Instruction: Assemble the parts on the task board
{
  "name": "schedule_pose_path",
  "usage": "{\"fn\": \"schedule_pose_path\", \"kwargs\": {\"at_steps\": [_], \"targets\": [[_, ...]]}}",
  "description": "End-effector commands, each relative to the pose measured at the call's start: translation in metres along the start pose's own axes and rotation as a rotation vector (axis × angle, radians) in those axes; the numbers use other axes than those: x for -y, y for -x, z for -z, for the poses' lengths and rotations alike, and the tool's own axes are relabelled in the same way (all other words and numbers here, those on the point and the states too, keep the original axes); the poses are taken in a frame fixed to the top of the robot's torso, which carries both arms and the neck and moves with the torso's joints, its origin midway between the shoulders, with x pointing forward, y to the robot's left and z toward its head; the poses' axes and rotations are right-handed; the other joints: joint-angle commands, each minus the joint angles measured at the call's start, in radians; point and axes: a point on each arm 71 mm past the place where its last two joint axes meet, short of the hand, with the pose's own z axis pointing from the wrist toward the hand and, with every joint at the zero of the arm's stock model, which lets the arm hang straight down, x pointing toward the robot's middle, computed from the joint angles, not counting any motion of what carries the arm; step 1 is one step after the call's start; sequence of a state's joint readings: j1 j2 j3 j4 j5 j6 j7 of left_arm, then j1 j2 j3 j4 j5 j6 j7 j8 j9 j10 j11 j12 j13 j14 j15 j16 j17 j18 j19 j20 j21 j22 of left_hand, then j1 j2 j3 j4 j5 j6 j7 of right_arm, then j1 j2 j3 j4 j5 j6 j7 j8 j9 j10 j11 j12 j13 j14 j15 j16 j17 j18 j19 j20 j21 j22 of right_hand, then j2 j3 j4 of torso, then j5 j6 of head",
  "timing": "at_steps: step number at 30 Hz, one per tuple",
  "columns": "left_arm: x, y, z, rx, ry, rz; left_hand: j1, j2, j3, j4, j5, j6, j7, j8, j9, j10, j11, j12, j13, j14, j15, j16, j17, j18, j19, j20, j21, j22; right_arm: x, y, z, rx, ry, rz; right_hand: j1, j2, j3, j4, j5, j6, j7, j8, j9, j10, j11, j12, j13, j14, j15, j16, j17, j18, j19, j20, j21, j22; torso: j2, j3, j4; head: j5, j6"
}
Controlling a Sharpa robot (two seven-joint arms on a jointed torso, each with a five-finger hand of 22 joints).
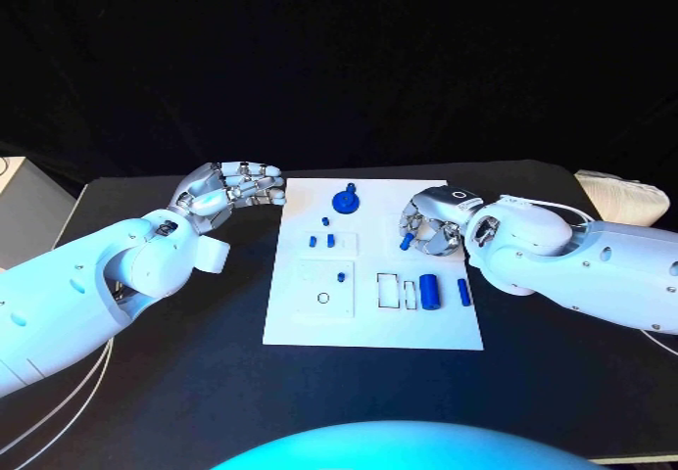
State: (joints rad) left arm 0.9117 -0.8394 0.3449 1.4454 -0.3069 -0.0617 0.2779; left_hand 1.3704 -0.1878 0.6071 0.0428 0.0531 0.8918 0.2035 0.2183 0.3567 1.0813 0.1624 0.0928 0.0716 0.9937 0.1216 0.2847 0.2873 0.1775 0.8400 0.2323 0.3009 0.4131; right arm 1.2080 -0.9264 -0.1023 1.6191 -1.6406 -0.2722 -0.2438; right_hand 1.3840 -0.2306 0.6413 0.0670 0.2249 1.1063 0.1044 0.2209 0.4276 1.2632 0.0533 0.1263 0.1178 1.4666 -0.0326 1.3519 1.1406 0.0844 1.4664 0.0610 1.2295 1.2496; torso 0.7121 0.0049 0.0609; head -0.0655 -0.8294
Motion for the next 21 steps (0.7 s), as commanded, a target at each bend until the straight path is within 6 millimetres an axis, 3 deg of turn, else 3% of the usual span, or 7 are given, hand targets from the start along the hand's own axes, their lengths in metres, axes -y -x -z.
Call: {"fn": "schedule_pose_path", "kwargs": {"at_steps": [1, 11, 17, 21], "targets": [[0.000, -0.001, 0.000, -0.017, -0.005, 0.003, 0.007, 0.000, -0.005, -0.001, 0.002, 0.001, 0.009, 0.001, -0.001, -0.001, 0.000, -0.005, 0.001, 0.002, 0.001, -0.004, 0.001, 0.002, 0.002, 0.004, -0.003, -0.001, 0.001, 0.005, 0.001, 0.005, -0.031, -0.083, 0.016, 0.031, 0.008, -0.002, 0.003, 0.006, 0.001, 0.004, 0.001, 0.020, -0.014, -0.001, 0.004, 0.028, -0.009, 0.006, 0.002, -0.009, 0.007, -0.004, 0.006, 0.002, 0.000, 0.0004, -0.0002, 0.001, 0.001], [-0.001, -0.001, -0.001, -0.015, -0.004, 0.004, 0.007, 0.000, -0.005, -0.001, 0.002, 0.001, 0.009, 0.001, -0.001, -0.001, 0.000, -0.005, 0.001, 0.002, 0.001, -0.004, 0.001, 0.002, 0.002, 0.004, -0.003, -0.001, -0.013, 0.028, 0.006, 0.025, -0.001, -0.151, 0.016, 0.030, 0.010, -0.004, 0.004, 0.006, 0.001, 0.005, 0.002, 0.020, -0.014, -0.002, 0.005, 0.028, -0.009, 0.006, 0.002, -0.009, 0.007, -0.004, 0.007, 0.003, 0.000, 0.0001, 0.0010, 0.002, 0.002], [-0.001, -0.002, -0.002, -0.017, -0.005, 0.005, 0.007, 0.000, -0.005, -0.001, 0.002, 0.001, 0.009, 0.001, -0.001, -0.001, 0.000, -0.005, 0.001, 0.002, 0.001, -0.004, 0.001, 0.002, 0.002, 0.004, -0.003, -0.001, -0.040, 0.032, 0.007, 0.033, 0.073, -0.150, 0.016, 0.030, 0.011, -0.006, 0.004, 0.006, 0.001, 0.005, 0.003, 0.021, -0.014, -0.002, 0.005, 0.028, -0.009, 0.007, 0.003, -0.009, 0.008, -0.004, 0.007, 0.004, 0.000, 0.0010, -0.0003, 0.007, 0.004], [-0.001, -0.003, -0.002, -0.018, -0.005, 0.007, 0.007, 0.000, -0.005, -0.001, 0.002, 0.001, 0.009, 0.001, -0.001, -0.001, 0.000, -0.005, 0.001, 0.002, 0.001, -0.004, 0.001, 0.002, 0.002, 0.004, -0.003, -0.001, -0.069, 0.027, 0.006, 0.039, 0.158, -0.121, 0.016, 0.030, 0.012, -0.006, 0.004, 0.006, 0.001, 0.006, 0.003, 0.021, -0.014, -0.003, 0.005, 0.028, -0.009, 0.007, 0.002, -0.010, 0.008, -0.004, 0.009, 0.005, 0.000, 0.0004, -0.0020, 0.010, 0.006]]}}
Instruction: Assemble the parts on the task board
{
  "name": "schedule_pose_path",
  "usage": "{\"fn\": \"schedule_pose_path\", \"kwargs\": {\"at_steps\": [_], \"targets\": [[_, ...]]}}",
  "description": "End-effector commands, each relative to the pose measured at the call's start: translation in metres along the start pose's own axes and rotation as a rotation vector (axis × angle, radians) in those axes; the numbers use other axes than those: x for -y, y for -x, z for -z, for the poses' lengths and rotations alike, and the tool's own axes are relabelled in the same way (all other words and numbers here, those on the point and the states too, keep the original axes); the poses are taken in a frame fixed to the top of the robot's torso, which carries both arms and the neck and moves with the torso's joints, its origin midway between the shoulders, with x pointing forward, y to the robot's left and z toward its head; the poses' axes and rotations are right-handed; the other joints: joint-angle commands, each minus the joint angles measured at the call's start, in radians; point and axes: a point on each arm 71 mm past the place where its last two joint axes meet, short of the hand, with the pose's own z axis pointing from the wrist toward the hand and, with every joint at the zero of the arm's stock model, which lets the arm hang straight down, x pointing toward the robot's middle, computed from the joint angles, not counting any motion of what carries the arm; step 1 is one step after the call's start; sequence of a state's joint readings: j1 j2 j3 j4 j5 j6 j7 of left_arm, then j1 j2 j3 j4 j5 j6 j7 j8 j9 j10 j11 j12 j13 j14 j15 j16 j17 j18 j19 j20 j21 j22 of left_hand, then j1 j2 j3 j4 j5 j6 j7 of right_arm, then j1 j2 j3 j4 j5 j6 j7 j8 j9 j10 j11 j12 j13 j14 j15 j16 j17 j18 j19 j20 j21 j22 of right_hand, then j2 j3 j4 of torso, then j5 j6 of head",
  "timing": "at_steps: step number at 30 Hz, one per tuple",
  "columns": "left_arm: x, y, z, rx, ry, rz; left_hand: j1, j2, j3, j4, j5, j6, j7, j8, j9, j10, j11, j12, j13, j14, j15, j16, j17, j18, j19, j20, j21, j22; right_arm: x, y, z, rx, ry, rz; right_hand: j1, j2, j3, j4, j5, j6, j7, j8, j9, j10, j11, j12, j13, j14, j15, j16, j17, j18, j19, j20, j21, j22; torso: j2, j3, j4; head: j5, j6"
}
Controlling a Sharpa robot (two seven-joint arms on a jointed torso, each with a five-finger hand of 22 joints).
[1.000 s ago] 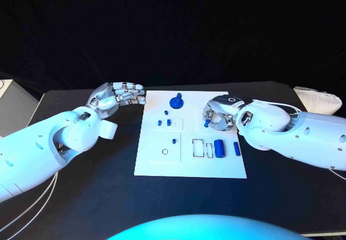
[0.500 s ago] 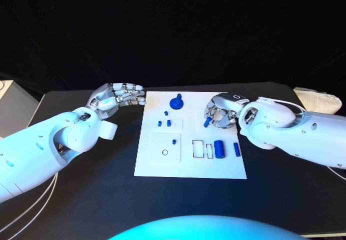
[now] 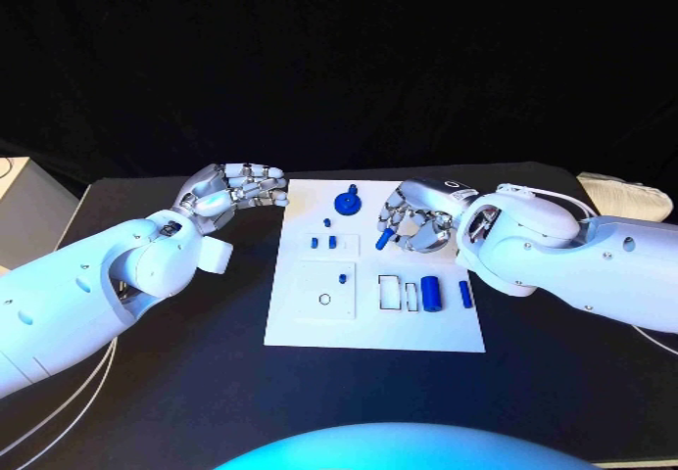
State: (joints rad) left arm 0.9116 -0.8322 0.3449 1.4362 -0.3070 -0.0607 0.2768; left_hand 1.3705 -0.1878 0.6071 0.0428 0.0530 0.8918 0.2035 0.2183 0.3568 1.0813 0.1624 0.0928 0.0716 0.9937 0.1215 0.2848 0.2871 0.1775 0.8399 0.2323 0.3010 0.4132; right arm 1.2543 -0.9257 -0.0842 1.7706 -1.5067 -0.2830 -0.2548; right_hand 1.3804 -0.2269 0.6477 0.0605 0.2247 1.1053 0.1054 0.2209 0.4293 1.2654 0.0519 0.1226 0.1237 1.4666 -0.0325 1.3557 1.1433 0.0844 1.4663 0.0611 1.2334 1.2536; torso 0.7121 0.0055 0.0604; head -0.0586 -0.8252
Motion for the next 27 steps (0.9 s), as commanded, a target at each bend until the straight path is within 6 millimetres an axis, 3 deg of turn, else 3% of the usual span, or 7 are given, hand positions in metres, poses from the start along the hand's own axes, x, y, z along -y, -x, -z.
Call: {"fn": "schedule_pose_path", "kwargs": {"at_steps": [1, 13, 22, 27], "targets": [[0.000, -0.003, -0.001, -0.020, -0.007, 0.005, 0.007, 0.000, -0.005, -0.001, 0.002, 0.001, 0.009, 0.001, -0.001, -0.001, 0.000, -0.005, 0.001, 0.002, 0.001, -0.004, 0.002, 0.002, 0.002, 0.004, -0.003, -0.001, -0.021, -0.008, -0.002, 0.006, 0.069, 0.033, 0.020, 0.026, 0.005, 0.000, 0.004, 0.007, 0.000, 0.006, 0.001, 0.018, -0.012, 0.001, -0.001, 0.028, -0.009, 0.003, 0.000, -0.010, 0.008, -0.004, 0.005, 0.001, -0.001, -0.0003, -0.0015, 0.004, 0.002], [0.000, -0.004, -0.002, -0.023, -0.007, 0.008, 0.008, 0.001, -0.005, -0.001, 0.002, 0.002, 0.009, 0.001, -0.002, -0.001, 0.000, -0.006, 0.002, 0.003, 0.001, -0.007, 0.003, 0.002, 0.004, 0.004, -0.006, -0.004, -0.070, -0.041, -0.009, 0.012, 0.219, 0.108, 0.019, 0.026, 0.007, -0.001, 0.004, 0.007, 0.000, 0.006, 0.002, 0.019, -0.012, 0.000, 0.000, 0.028, -0.009, 0.003, -0.001, -0.009, 0.008, -0.004, 0.004, 0.000, 0.000, -0.0022, 0.0022, 0.019, 0.001], [0.000, -0.005, -0.002, -0.024, -0.007, 0.009, 0.008, 0.001, -0.005, -0.001, 0.002, 0.002, 0.009, 0.001, -0.002, -0.001, 0.000, -0.006, 0.002, 0.003, 0.001, -0.007, 0.003, 0.002, 0.004, 0.004, -0.006, -0.004, -0.084, -0.061, -0.013, -0.005, 0.258, 0.132, 0.019, 0.026, 0.007, -0.002, 0.004, 0.007, 0.001, 0.006, 0.002, 0.019, -0.012, 0.000, 0.000, 0.028, -0.009, 0.003, 0.000, -0.009, 0.008, -0.004, 0.004, 0.001, 0.002, -0.0007, 0.0000, 0.027, -0.002], [0.000, -0.005, -0.002, -0.024, -0.006, 0.009, 0.008, 0.001, -0.005, -0.001, 0.002, 0.002, 0.009, 0.001, -0.002, -0.001, 0.000, -0.006, 0.002, 0.003, 0.001, -0.007, 0.003, 0.002, 0.004, 0.004, -0.006, -0.004, -0.085, -0.068, -0.016, -0.009, 0.259, 0.154, 0.019, 0.025, 0.008, -0.003, 0.003, 0.006, 0.001, 0.007, 0.003, 0.019, -0.012, 0.000, 0.001, 0.028, -0.009, 0.003, -0.001, -0.009, 0.008, -0.004, 0.004, 0.001, 0.002, -0.0004, 0.0026, 0.029, -0.007]]}}
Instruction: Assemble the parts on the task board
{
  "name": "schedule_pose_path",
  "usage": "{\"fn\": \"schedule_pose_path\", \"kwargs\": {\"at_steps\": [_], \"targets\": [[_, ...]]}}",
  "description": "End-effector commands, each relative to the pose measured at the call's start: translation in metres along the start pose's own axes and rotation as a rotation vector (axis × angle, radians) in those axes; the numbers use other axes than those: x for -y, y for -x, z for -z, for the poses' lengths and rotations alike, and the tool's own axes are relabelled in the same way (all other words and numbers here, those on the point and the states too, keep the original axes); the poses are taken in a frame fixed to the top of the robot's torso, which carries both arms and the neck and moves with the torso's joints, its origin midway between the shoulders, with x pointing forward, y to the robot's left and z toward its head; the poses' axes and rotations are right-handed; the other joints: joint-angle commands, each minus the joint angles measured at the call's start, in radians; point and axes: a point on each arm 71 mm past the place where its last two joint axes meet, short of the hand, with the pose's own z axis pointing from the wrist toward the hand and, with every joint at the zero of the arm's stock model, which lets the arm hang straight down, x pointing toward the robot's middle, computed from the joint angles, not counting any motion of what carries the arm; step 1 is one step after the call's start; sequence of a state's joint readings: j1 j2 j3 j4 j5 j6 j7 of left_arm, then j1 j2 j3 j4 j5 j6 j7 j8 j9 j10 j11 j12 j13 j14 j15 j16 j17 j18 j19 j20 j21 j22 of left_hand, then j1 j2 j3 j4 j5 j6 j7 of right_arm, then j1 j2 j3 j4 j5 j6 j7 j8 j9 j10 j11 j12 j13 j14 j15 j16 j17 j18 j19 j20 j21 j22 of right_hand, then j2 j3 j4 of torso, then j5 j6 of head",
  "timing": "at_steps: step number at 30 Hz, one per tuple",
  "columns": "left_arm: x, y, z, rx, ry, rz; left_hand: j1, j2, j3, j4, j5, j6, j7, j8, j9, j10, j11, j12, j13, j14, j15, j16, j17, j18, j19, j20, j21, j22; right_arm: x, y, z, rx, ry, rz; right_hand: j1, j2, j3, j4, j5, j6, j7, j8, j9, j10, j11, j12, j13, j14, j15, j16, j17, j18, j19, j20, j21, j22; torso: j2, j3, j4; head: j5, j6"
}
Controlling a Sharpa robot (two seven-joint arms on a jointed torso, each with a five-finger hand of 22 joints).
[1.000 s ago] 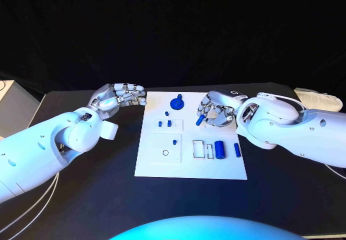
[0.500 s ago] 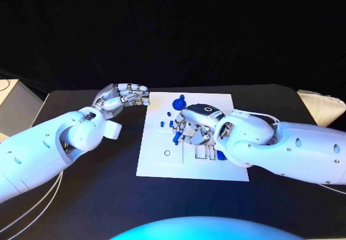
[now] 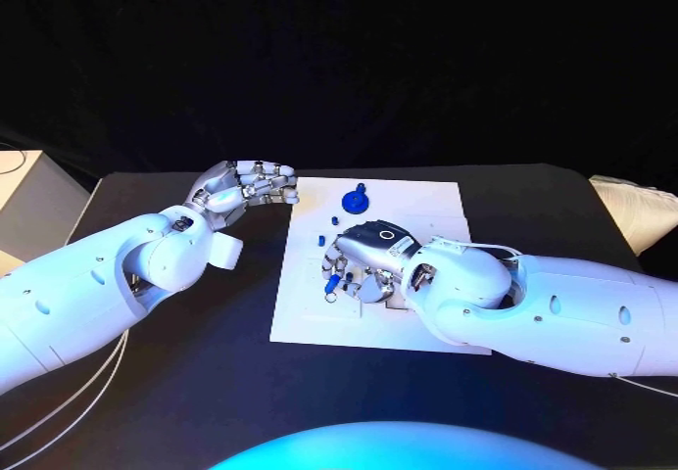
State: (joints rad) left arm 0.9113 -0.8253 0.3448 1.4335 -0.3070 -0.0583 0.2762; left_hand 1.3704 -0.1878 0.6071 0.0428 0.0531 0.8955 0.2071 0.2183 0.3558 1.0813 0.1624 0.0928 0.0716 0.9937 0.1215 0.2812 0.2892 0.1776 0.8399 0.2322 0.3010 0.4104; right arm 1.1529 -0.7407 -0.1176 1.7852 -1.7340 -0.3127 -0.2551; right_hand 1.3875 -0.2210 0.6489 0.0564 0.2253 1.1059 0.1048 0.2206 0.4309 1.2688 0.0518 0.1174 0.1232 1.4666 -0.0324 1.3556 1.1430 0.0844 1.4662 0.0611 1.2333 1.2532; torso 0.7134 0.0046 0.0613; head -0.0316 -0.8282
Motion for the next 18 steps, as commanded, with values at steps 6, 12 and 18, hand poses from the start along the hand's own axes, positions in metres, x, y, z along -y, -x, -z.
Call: {"fn": "schedule_pose_path", "kwargs": {"at_steps": [6, 12, 18], "targets": [[0.0006, -0.0018, -0.0002, -0.018, -0.006, 0.004, 0.008, 0.001, -0.005, -0.001, 0.002, -0.002, 0.005, 0.001, -0.001, -0.001, 0.000, -0.006, 0.002, 0.003, 0.001, -0.004, 0.001, 0.002, 0.004, 0.004, -0.006, -0.001, -0.0014, -0.0063, -0.0031, 0.008, 0.014, 0.069, 0.012, 0.019, 0.008, 0.000, 0.002, 0.006, 0.001, 0.007, 0.002, 0.016, -0.012, 0.004, 0.001, 0.028, -0.009, 0.003, -0.002, -0.009, 0.007, -0.004, 0.004, 0.001, 0.001, 0.0009, 0.0015, 0.007, -0.011], [0.0005, -0.0015, -0.0001, -0.018, -0.005, 0.004, 0.008, 0.001, -0.005, -0.001, 0.002, -0.002, 0.005, 0.001, -0.001, -0.001, 0.000, -0.006, 0.002, 0.003, 0.001, -0.004, 0.001, 0.002, 0.004, 0.004, -0.006, -0.001, -0.0030, -0.0097, -0.0033, -0.001, 0.018, 0.069, 0.012, 0.019, 0.008, 0.000, 0.002, 0.006, 0.001, 0.007, 0.002, 0.016, -0.012, 0.004, 0.001, 0.028, -0.009, 0.003, -0.002, -0.009, 0.007, -0.004, 0.004, 0.001, 0.001, 0.0014, -0.0004, 0.009, -0.014], [0.0004, -0.0014, 0.0000, -0.018, -0.004, 0.004, 0.008, 0.001, -0.005, -0.001, 0.002, -0.002, 0.005, 0.001, -0.001, -0.001, 0.000, -0.006, 0.002, 0.003, 0.001, -0.004, 0.001, 0.002, 0.004, 0.004, -0.006, -0.001, -0.0035, -0.0117, -0.0030, -0.009, 0.019, 0.071, 0.011, 0.019, 0.009, -0.002, 0.001, 0.005, 0.002, 0.008, 0.003, 0.016, -0.012, 0.004, 0.002, 0.028, -0.008, 0.003, 0.000, -0.010, 0.008, -0.004, 0.006, 0.003, 0.000, 0.0009, -0.0009, 0.011, -0.018]]}}
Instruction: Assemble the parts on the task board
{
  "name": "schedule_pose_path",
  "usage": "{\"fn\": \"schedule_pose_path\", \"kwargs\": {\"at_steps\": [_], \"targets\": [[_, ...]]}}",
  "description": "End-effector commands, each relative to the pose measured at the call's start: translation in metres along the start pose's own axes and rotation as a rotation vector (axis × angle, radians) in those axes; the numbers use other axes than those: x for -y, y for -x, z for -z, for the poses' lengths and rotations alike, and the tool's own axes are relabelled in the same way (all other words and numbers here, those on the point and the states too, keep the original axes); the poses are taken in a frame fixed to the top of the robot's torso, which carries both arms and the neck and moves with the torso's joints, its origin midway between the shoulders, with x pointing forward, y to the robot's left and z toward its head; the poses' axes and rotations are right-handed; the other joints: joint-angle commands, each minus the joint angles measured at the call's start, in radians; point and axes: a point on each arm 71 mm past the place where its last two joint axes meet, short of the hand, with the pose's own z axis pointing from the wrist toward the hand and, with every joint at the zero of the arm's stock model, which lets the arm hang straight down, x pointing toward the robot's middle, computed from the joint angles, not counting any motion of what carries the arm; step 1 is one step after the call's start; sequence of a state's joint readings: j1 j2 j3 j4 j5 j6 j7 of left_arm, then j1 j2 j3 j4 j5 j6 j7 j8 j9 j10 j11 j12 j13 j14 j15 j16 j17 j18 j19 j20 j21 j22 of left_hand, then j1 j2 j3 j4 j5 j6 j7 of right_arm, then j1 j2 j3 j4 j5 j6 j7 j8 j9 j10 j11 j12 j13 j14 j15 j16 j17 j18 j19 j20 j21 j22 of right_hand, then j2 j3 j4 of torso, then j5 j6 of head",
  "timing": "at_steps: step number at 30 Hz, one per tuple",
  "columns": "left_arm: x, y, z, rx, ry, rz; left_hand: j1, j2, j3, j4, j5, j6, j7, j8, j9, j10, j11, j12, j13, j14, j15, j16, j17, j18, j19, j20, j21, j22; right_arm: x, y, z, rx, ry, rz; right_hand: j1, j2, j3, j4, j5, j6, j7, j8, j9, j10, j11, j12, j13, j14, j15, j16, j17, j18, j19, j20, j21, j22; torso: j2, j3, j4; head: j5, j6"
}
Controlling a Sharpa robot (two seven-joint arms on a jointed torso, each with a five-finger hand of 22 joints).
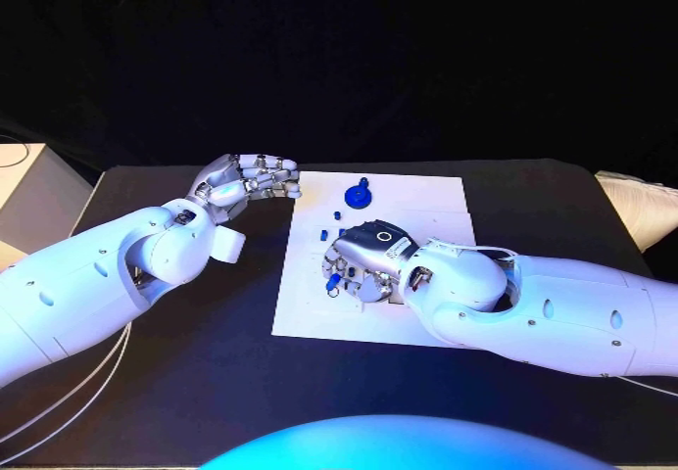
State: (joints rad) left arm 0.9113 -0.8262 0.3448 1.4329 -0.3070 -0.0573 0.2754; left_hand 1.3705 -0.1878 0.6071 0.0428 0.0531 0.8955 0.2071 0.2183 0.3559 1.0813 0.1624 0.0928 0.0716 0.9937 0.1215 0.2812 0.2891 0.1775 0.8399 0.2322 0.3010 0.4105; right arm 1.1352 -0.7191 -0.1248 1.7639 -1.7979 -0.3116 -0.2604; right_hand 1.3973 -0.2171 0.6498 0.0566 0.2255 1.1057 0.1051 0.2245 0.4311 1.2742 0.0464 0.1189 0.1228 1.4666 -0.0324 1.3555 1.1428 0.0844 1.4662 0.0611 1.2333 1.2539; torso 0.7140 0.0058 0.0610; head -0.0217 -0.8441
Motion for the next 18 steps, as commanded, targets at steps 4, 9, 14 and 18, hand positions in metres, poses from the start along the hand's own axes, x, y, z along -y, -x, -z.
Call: {"fn": "schedule_pose_path", "kwargs": {"at_steps": [4, 9, 14, 18], "targets": [[0.0005, -0.0017, -0.0002, -0.018, -0.005, 0.004, 0.008, 0.001, -0.005, -0.001, 0.002, -0.002, 0.005, 0.001, -0.001, -0.001, 0.000, -0.006, 0.001, 0.003, 0.001, -0.004, 0.001, 0.002, 0.004, 0.004, -0.006, -0.001, 0.0012, -0.0022, 0.0005, -0.011, -0.001, 0.026, 0.001, 0.015, 0.008, -0.002, 0.001, 0.005, 0.002, 0.004, 0.003, 0.011, -0.006, 0.002, 0.002, 0.028, -0.008, 0.004, 0.000, -0.010, 0.008, -0.004, 0.006, 0.002, -0.001, -0.0012, 0.0003, 0.000, -0.004], [0.0005, -0.0015, 0.0000, -0.018, -0.004, 0.004, 0.008, 0.001, -0.006, -0.001, 0.002, -0.002, 0.006, 0.001, -0.002, -0.001, 0.001, -0.007, 0.002, 0.004, 0.002, -0.007, 0.002, 0.003, 0.006, 0.004, -0.010, -0.004, 0.0026, -0.0036, 0.0004, -0.019, -0.005, 0.032, 0.001, 0.015, 0.008, -0.002, 0.001, 0.005, 0.002, 0.004, 0.003, 0.011, -0.006, 0.002, 0.002, 0.028, -0.008, 0.004, 0.000, -0.010, 0.008, -0.004, 0.006, 0.002, -0.001, -0.0010, 0.0002, 0.000, -0.005], [0.0005, -0.0014, 0.0001, -0.018, -0.003, 0.003, 0.008, 0.001, -0.006, -0.001, 0.002, -0.002, 0.006, 0.001, -0.002, -0.001, 0.001, -0.007, 0.002, 0.004, 0.002, -0.007, 0.002, 0.003, 0.006, 0.004, -0.010, -0.004, 0.0023, -0.0074, -0.0001, -0.029, -0.004, 0.032, 0.001, 0.015, 0.008, -0.002, 0.001, 0.005, 0.002, 0.004, 0.003, 0.011, -0.006, 0.002, 0.002, 0.028, -0.008, 0.004, 0.000, -0.010, 0.008, -0.004, 0.006, 0.002, 0.000, -0.0010, 0.0005, 0.001, -0.007], [0.0006, -0.0011, 0.0004, -0.017, -0.003, 0.003, 0.008, 0.001, -0.006, -0.001, 0.002, -0.002, 0.006, 0.001, -0.002, -0.001, 0.001, -0.007, 0.002, 0.004, 0.002, -0.007, 0.002, 0.003, 0.006, 0.004, -0.010, -0.004, 0.0017, -0.0092, 0.0007, -0.033, -0.004, 0.030, 0.001, 0.015, 0.008, -0.002, 0.001, 0.005, 0.002, 0.004, 0.003, 0.011, -0.006, 0.002, 0.002, 0.028, -0.008, 0.004, 0.000, -0.010, 0.008, -0.004, 0.006, 0.002, 0.000, -0.0012, 0.0009, 0.002, -0.008]]}}
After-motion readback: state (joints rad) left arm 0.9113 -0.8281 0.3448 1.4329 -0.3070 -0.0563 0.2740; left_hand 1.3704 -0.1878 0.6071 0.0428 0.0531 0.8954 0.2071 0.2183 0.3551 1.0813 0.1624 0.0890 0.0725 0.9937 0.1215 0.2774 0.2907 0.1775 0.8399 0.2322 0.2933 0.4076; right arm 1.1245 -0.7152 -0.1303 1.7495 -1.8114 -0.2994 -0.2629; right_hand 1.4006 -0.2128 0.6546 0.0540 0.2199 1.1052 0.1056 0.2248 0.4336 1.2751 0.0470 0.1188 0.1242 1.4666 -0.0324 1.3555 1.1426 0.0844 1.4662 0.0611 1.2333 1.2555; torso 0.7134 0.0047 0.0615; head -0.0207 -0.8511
